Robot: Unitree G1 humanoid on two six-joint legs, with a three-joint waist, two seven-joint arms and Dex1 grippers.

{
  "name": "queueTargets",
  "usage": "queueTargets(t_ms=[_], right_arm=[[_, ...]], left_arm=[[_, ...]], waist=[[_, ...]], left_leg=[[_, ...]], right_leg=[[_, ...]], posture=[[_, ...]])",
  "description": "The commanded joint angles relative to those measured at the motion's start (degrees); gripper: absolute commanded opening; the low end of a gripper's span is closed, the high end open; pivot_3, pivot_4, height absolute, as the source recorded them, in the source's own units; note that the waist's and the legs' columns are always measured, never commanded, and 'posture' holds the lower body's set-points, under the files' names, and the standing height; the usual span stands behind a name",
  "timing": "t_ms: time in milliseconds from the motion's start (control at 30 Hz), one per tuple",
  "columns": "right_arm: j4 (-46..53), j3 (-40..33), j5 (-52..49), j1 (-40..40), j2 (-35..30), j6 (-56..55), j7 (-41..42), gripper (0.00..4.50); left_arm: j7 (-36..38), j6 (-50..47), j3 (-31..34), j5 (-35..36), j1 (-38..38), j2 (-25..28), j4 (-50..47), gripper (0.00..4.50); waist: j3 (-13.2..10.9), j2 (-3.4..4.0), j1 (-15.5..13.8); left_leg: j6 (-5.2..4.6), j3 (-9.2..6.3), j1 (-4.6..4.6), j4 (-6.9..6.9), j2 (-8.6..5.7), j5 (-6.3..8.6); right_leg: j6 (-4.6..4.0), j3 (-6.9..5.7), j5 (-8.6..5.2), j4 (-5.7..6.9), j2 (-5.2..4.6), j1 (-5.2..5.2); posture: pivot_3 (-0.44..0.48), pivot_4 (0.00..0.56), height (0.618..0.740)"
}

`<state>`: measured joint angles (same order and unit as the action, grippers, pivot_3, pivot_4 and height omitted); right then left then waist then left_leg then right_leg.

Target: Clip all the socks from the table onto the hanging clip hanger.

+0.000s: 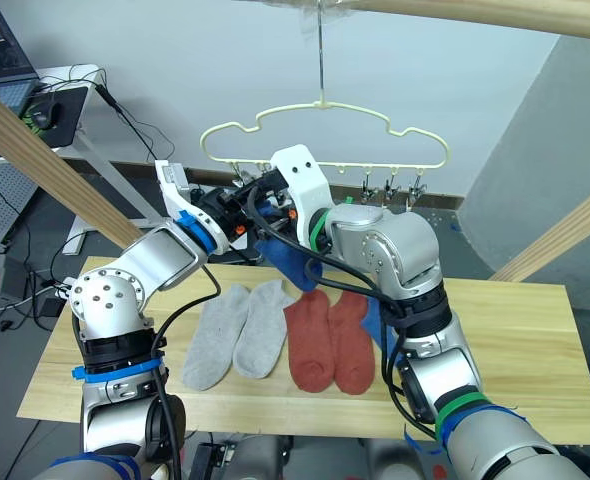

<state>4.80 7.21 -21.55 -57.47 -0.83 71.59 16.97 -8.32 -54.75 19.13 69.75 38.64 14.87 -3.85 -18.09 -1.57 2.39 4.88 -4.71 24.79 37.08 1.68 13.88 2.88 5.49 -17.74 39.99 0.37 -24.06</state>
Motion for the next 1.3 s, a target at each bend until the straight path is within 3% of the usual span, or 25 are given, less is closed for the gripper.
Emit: queueTargets(t_ms=[33,100,233,367,567,900,1300], right_arm=[[2.7,-0.8,-1.0,-0.8,0.6,-0.7,0.3,0.0],[3.0,-0.8,-1.1,-0.6,0.5,-0.2,0.3,0.24],[3.3,-0.5,-1.2,0.0,0.0,0.3,0.6,1.26],[4.0,0.3,-0.9,0.8,-0.5,0.4,0.6,2.71],[6.3,0.3,-1.2,2.8,-1.9,1.1,1.0,2.71],[16.6,-2.0,-3.3,13.6,-10.3,-0.1,4.2,2.71],[26.3,-6.9,-2.1,34.4,-18.1,-16.3,5.4,2.71]], left_arm=[[0.8,0.3,0.1,0.0,1.1,0.6,-1.7,2.95],[1.1,0.4,0.0,-0.3,0.9,0.7,-2.0,3.5],[1.7,0.0,0.0,0.0,0.4,1.4,-2.8,3.53],[2.2,-0.2,-0.4,-0.4,-0.3,2.7,-4.9,3.53],[4.4,-0.7,-2.9,-2.8,-3.1,5.8,-9.6,3.53],[10.6,4.6,-6.0,-15.2,-13.0,11.9,-17.8,3.53],[15.2,12.8,-7.4,-28.0,-23.8,12.7,-23.7,3.53]], waist=[[0.0,0.0,0.0],[0.0,0.0,0.0],[0.0,0.0,0.0],[0.0,0.0,0.0],[0.0,-0.01,-0.1],[0.2,-0.07,-0.7],[1.3,-0.37,-0.8]], left_leg=[[0.0,0.0,0.02,0.0,0.01,0.0],[0.0,0.0,0.02,-0.01,0.01,0.0],[0.0,-0.01,0.02,-0.01,0.01,0.0],[0.0,-0.01,0.02,-0.01,0.0,0.0],[0.01,0.0,0.02,-0.02,0.01,0.0],[0.07,-0.02,0.02,-0.02,-0.02,-0.07],[0.12,-0.02,0.02,-0.05,-0.06,-0.22]], right_leg=[[0.0,0.0,0.0,0.0,0.0,-0.01],[0.0,0.0,0.0,-0.01,0.0,-0.01],[0.0,-0.01,0.0,0.0,-0.01,-0.02],[0.0,0.0,0.0,0.01,-0.01,-0.02],[0.0,0.0,0.0,0.0,-0.02,-0.02],[0.0,-0.01,0.0,0.01,-0.02,-0.02],[-0.1,-0.03,0.06,0.03,-0.01,-0.01]], posture=[[0.015,0.305,0.74],[0.015,0.305,0.74],[0.022,0.302,0.74],[0.032,0.295,0.74],[0.052,0.283,0.74],[0.079,0.245,0.74],[0.083,0.186,0.74]])
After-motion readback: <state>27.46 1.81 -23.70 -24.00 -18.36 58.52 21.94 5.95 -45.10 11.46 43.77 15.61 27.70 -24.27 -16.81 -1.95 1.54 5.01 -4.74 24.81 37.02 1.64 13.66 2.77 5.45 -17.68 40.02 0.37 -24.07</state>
